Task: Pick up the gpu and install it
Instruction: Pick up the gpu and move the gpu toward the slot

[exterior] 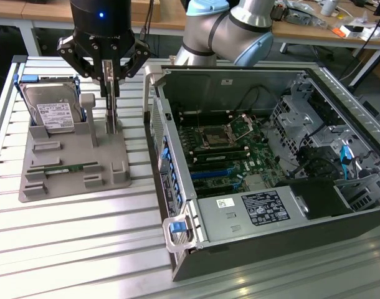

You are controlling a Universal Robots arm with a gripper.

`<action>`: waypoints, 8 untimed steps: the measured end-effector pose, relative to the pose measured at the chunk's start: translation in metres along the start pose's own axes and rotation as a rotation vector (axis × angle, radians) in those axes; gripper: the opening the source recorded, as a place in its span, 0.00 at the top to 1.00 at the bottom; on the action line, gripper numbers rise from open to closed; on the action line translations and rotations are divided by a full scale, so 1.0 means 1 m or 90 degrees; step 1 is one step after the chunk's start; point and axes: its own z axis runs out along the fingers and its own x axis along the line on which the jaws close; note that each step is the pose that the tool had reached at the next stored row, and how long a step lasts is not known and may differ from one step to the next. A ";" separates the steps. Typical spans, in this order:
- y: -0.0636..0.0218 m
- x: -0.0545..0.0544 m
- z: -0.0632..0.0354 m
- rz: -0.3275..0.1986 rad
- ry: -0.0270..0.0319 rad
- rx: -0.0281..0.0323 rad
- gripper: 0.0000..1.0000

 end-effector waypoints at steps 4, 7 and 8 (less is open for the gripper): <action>0.0001 0.000 -0.0012 0.000 0.0000 0.0000 0.74; 0.0001 0.000 -0.0023 0.000 0.0000 0.0000 0.74; 0.0001 0.000 -0.0028 0.000 0.0000 0.0000 0.74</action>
